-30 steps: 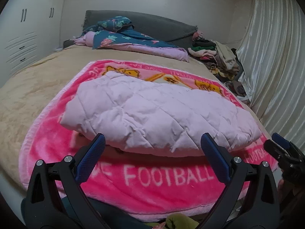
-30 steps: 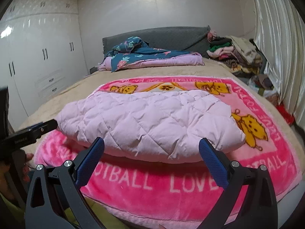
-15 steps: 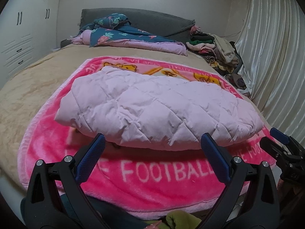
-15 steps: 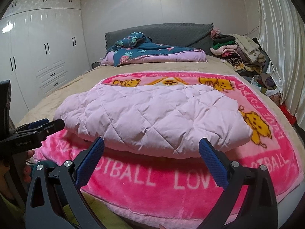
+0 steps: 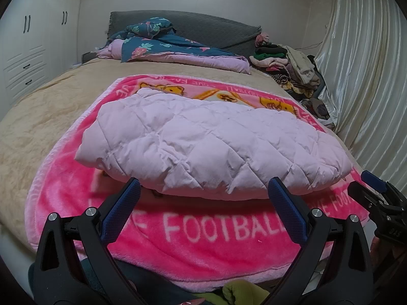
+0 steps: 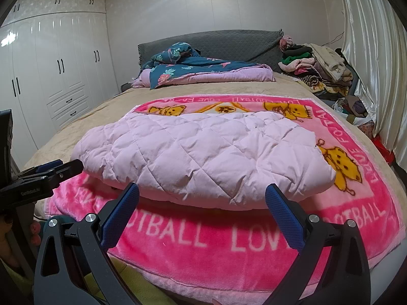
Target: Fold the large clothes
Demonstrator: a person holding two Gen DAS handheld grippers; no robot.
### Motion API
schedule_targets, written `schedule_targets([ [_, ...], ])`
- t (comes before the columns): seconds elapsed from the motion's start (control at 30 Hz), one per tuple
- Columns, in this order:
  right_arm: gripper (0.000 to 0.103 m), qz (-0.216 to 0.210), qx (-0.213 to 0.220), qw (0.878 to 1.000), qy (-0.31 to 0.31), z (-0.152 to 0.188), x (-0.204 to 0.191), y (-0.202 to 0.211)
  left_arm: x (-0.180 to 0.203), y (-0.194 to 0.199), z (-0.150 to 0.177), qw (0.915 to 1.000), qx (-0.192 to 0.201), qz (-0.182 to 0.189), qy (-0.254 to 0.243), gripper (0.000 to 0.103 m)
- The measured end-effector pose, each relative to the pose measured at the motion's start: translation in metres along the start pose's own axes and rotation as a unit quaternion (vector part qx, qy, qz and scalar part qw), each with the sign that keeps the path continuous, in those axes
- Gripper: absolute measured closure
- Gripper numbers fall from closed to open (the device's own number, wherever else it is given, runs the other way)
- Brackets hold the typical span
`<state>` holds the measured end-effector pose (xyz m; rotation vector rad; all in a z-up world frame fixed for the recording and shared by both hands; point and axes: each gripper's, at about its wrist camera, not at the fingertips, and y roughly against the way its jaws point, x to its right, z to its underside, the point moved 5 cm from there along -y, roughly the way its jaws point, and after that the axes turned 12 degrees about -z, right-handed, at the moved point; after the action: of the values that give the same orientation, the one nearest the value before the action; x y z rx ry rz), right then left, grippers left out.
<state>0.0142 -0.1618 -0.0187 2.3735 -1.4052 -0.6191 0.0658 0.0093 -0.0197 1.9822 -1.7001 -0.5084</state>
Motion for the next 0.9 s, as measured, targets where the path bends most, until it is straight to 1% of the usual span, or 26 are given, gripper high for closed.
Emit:
schedule_targets([
  [0.9,0.004,0.000,0.000,1.000,0.000,-0.0002,-0.0008,-0.0007,-0.0046,-0.0006,0.0007,1.0000,-0.004,-0.008,0.001,0.009],
])
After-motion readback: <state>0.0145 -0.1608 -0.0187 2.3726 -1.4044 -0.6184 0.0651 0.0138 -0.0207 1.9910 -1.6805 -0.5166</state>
